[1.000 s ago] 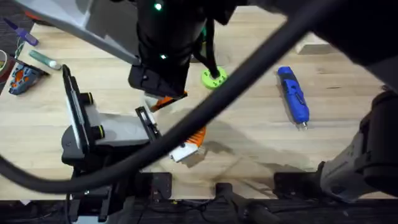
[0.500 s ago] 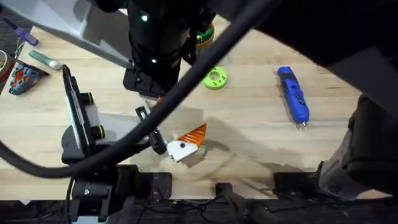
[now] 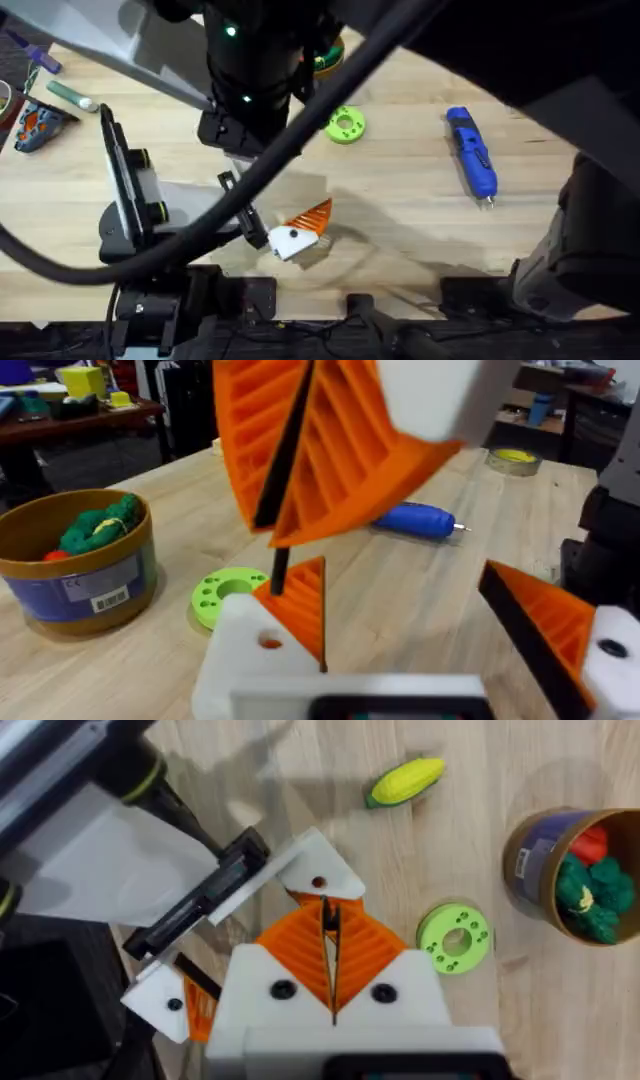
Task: Pick up the gripper from the table and insert it into the empty holder that is missing its gripper. Then pick up a screw, insert it into the mounting hole, and use the screwdriver to tighten it. Finally, clean up the table by picking up the vegetable and placing it into the bucket.
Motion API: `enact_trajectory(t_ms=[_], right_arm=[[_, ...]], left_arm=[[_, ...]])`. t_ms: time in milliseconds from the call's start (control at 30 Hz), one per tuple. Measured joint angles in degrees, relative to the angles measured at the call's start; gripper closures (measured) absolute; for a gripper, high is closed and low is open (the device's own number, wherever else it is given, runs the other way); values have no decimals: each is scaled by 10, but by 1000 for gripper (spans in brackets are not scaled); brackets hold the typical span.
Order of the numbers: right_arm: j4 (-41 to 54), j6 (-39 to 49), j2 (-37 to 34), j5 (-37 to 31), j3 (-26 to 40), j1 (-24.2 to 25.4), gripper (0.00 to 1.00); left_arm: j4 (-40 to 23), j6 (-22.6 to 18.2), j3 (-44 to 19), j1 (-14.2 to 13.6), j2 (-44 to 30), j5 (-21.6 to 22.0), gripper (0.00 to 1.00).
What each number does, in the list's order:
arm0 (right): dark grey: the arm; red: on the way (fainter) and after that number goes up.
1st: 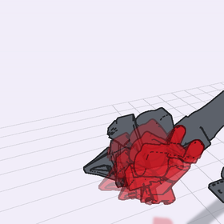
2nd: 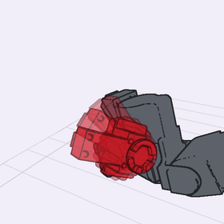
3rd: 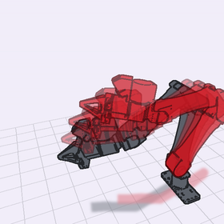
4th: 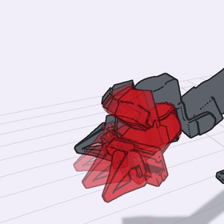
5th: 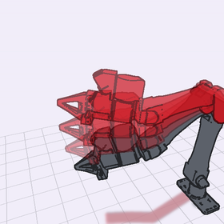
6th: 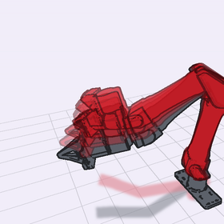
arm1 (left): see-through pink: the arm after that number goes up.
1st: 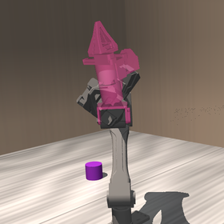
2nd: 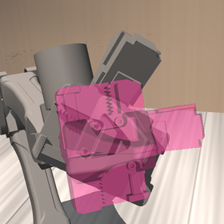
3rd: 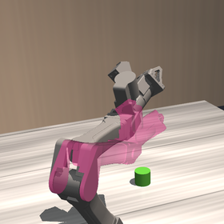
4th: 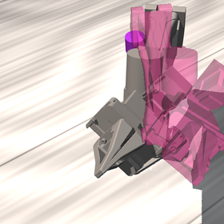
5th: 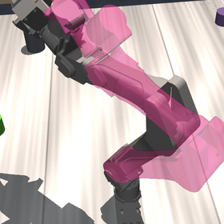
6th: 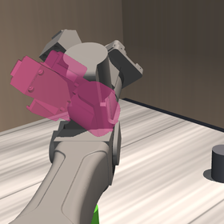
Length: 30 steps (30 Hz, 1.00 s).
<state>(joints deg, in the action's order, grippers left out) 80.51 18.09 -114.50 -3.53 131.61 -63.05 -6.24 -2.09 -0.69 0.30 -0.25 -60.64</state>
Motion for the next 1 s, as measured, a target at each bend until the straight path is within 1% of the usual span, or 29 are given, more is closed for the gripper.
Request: enact_trajectory(t_ms=[1000], right_arm=[[1, -3, -15, 0, 0, 1, 995]], left_arm=[[0, 0, 0, 0, 0, 0, 15]])
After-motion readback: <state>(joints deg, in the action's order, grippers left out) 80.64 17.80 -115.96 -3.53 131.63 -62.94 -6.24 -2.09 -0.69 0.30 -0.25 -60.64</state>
